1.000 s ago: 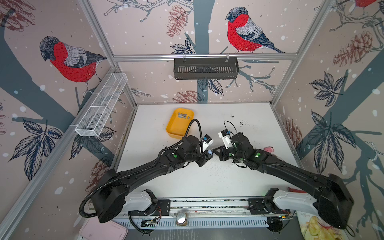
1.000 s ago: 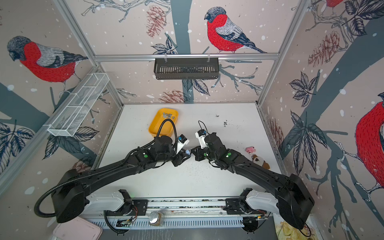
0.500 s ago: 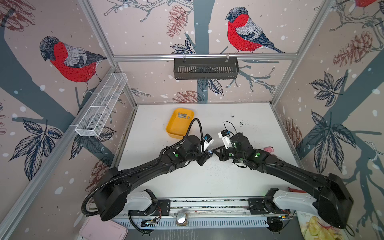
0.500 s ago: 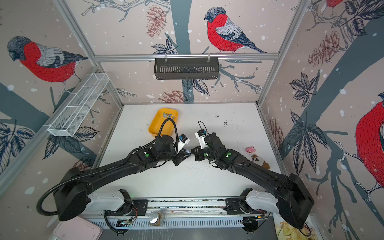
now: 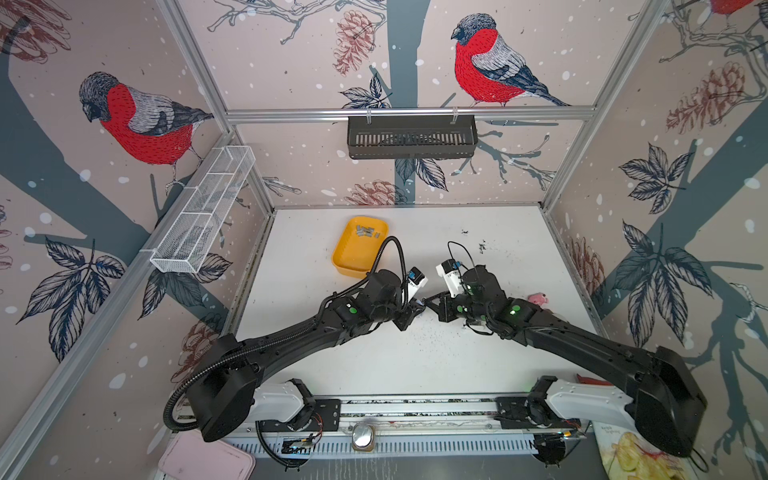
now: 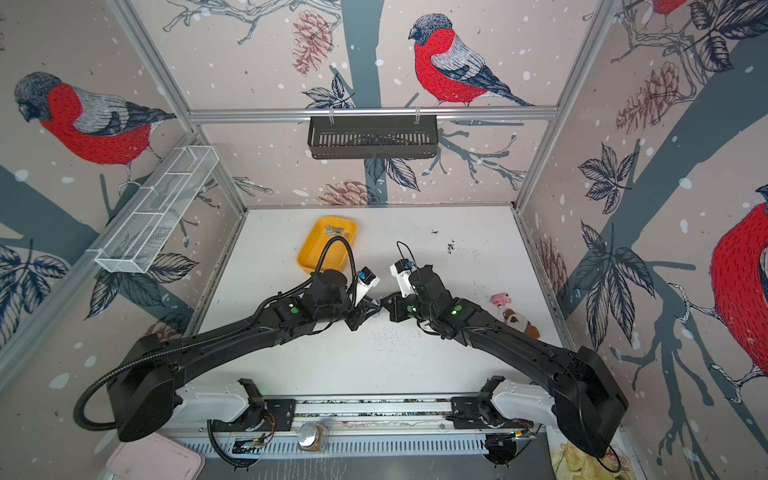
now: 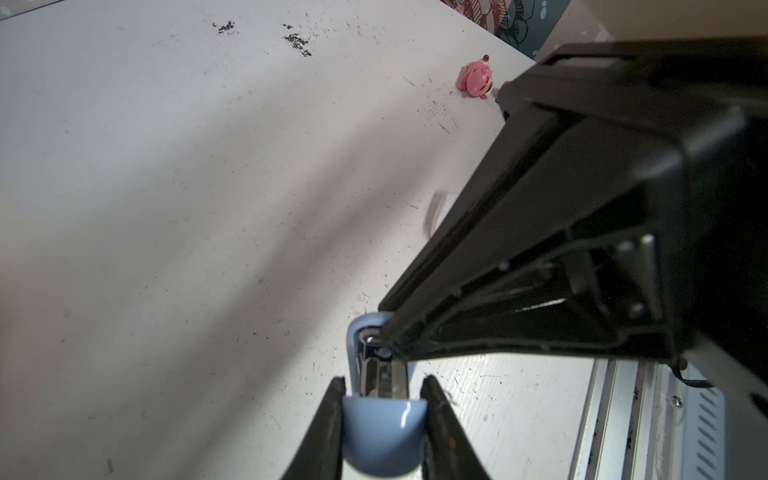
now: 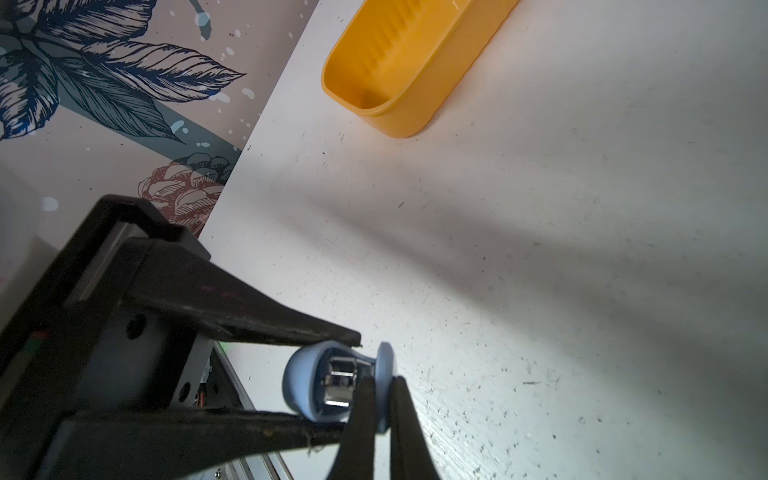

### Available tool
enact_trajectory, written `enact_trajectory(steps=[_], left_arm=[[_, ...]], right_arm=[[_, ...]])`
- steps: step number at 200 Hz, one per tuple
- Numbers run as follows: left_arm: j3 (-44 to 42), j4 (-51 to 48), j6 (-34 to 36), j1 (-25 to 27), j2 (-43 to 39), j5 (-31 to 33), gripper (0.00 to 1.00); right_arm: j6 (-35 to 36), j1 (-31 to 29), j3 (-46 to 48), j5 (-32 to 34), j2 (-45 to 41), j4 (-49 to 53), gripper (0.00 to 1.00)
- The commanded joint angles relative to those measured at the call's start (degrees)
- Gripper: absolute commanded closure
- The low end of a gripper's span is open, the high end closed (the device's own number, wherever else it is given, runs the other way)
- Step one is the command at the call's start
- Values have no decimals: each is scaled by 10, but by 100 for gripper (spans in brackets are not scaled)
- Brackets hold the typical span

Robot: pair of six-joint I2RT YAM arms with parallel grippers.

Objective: Load the staples into the stapler

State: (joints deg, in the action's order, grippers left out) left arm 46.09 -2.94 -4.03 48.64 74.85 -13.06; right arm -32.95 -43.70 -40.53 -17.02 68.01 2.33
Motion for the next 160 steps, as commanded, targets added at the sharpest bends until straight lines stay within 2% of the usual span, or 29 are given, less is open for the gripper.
enact_trajectory(steps=[1, 82, 104, 120, 141, 160], left_arm=[[0, 19, 7, -1, -10, 1, 80], [-9, 19, 10, 0, -43, 2, 82], [-10, 22, 6, 0, -42, 9, 82], [-10, 23, 1, 0, -44, 17, 83], [-12, 21, -2, 0, -52, 31, 83], [-15, 17, 3, 0, -57, 36, 83]], right_arm=[[-14, 8, 3, 6, -2, -19, 97], [-66, 76, 46, -39, -13, -56, 96], [-70, 78, 50, -40, -16, -59, 87], [-70, 80, 49, -11, -16, -38, 80], [-77, 92, 51, 31, -22, -12, 77], [-81, 109, 68, 18, -43, -34, 76]])
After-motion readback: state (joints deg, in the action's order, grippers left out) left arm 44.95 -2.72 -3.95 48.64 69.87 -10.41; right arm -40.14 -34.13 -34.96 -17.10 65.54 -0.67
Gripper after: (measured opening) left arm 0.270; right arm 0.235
